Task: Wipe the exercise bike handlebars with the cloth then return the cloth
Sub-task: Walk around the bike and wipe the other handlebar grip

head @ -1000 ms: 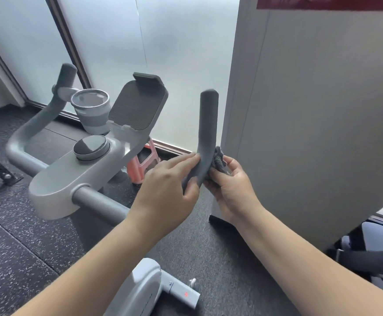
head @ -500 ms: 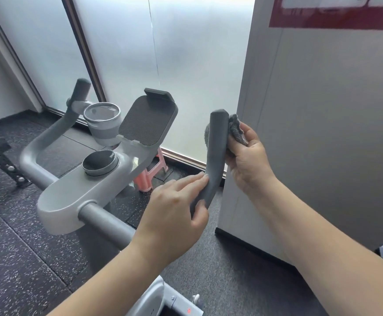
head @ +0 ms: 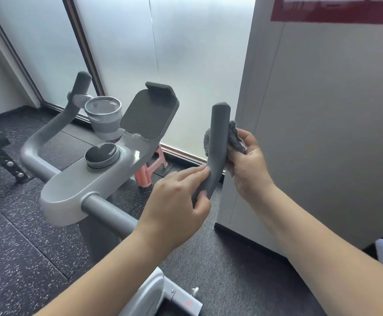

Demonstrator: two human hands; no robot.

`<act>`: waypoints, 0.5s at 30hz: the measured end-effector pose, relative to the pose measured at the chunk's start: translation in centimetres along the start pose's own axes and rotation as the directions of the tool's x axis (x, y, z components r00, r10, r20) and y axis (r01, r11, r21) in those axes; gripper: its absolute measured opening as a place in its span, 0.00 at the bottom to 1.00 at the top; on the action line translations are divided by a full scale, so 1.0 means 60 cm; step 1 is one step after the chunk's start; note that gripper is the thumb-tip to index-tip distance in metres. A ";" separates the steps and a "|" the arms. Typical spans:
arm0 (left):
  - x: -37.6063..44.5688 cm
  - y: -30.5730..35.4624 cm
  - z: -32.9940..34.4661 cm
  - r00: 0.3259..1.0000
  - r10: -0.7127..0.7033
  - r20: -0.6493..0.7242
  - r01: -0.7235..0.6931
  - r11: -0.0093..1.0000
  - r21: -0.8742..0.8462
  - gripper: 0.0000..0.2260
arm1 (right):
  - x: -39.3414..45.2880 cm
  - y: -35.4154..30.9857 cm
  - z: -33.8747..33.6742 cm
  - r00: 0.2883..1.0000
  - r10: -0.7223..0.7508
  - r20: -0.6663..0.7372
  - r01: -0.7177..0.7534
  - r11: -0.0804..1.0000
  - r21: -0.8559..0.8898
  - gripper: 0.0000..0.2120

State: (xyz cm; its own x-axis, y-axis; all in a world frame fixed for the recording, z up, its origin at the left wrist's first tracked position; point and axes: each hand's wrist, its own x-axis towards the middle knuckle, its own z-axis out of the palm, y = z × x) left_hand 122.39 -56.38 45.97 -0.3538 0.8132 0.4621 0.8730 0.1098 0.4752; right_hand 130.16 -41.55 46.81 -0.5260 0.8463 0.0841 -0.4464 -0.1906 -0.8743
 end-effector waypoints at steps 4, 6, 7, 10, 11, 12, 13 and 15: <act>0.001 0.002 0.000 1.000 -0.008 0.003 0.008 1.000 0.001 0.21 | -0.030 0.013 -0.017 1.000 -0.013 -0.012 0.012 0.998 -0.067 0.06; 0.001 0.002 -0.001 1.000 -0.012 0.005 0.012 1.000 0.003 0.21 | -0.044 0.020 -0.027 1.000 -0.016 -0.016 0.014 0.990 -0.140 0.07; 0.000 0.003 -0.002 1.000 -0.016 0.008 0.016 1.000 0.002 0.21 | -0.052 0.023 -0.033 1.000 -0.015 -0.015 0.012 0.985 -0.174 0.08; -0.001 0.004 -0.002 0.999 -0.033 0.020 0.033 0.999 -0.006 0.21 | -0.074 0.017 -0.051 0.998 -0.055 -0.032 0.044 0.961 -0.274 0.12; -0.002 0.004 -0.002 0.999 -0.036 0.023 0.036 0.999 -0.008 0.21 | -0.081 0.011 -0.055 0.996 -0.085 -0.033 0.070 0.947 -0.312 0.13; -0.003 0.003 -0.002 0.999 -0.037 0.026 0.037 0.999 -0.013 0.21 | -0.088 0.002 -0.057 0.993 -0.113 -0.024 0.099 0.936 -0.339 0.14; -0.003 0.001 -0.003 0.999 -0.036 0.025 0.037 0.999 -0.020 0.20 | -0.094 -0.006 -0.059 0.990 -0.139 -0.009 0.127 0.927 -0.353 0.15; -0.001 0.001 -0.007 0.999 -0.036 0.001 0.036 0.998 -0.056 0.19 | -0.107 -0.019 -0.060 0.985 -0.169 0.018 0.165 0.922 -0.349 0.15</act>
State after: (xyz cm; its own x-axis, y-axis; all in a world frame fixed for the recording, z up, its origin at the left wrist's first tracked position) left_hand 122.31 -56.67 46.28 -0.3842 0.8096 0.4437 0.8398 0.1068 0.5323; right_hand 136.65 -45.00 45.58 -0.4559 0.8571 0.2398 -0.2457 0.1377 -0.9595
